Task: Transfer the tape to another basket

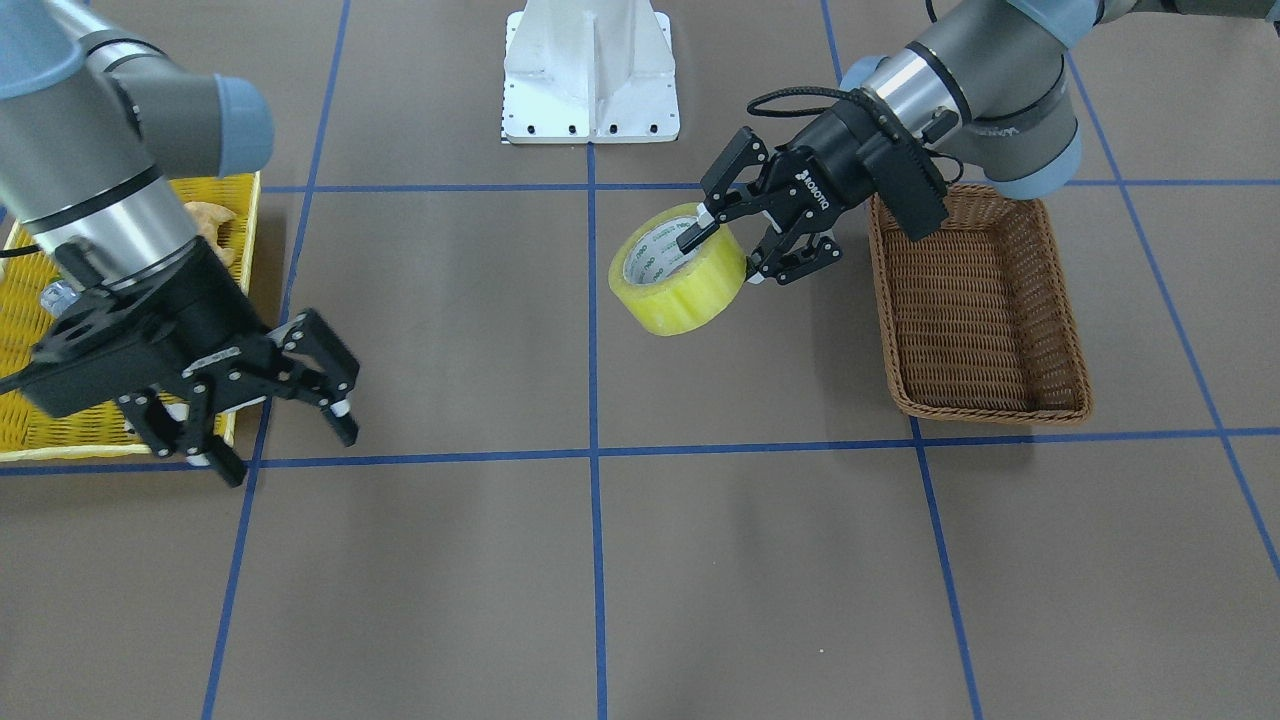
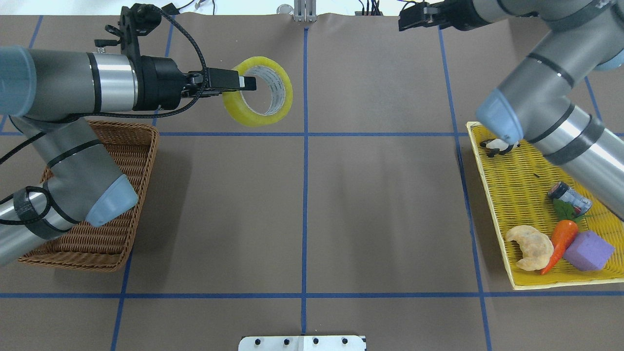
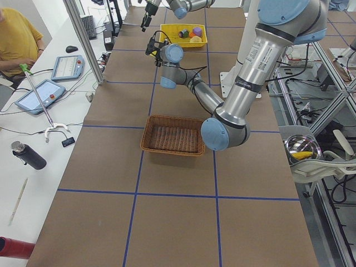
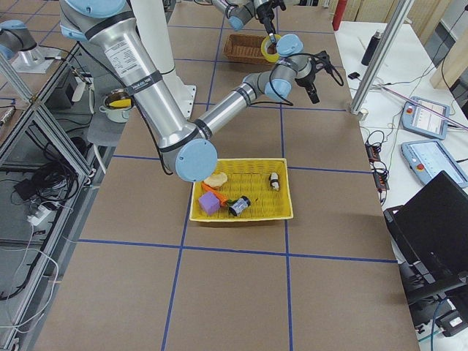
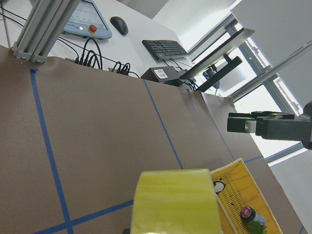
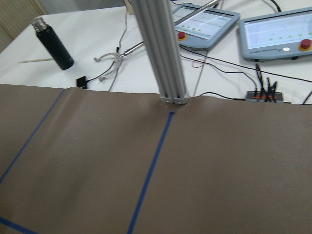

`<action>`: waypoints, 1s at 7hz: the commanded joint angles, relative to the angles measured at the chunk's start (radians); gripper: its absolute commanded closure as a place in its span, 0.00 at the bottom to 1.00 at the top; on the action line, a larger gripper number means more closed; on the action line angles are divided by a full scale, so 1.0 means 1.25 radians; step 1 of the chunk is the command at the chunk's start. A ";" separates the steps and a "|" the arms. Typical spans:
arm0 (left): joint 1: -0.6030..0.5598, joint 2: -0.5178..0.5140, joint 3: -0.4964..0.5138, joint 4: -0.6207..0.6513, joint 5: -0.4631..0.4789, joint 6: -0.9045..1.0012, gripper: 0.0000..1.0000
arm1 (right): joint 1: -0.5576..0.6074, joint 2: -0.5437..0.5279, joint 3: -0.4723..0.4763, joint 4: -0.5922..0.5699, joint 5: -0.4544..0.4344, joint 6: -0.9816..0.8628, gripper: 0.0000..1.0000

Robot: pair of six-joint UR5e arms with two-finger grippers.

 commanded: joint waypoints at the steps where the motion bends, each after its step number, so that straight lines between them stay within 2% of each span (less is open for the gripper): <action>1: -0.013 0.072 -0.066 0.001 -0.043 -0.140 1.00 | 0.140 -0.002 -0.131 -0.032 0.154 -0.133 0.00; 2: -0.029 0.130 -0.106 0.002 -0.047 -0.162 1.00 | 0.186 -0.002 -0.161 -0.088 0.198 -0.219 0.00; 3: -0.055 0.188 -0.132 0.003 -0.067 -0.164 1.00 | 0.219 -0.005 -0.168 -0.183 0.207 -0.270 0.00; 5: -0.175 0.263 -0.133 0.000 -0.206 -0.179 1.00 | 0.289 -0.044 -0.168 -0.302 0.213 -0.448 0.00; 6: -0.219 0.299 -0.128 -0.004 -0.253 -0.172 1.00 | 0.321 -0.071 -0.167 -0.336 0.214 -0.525 0.00; 7: -0.226 0.338 -0.106 -0.061 -0.258 -0.172 1.00 | 0.352 -0.109 -0.167 -0.345 0.220 -0.578 0.00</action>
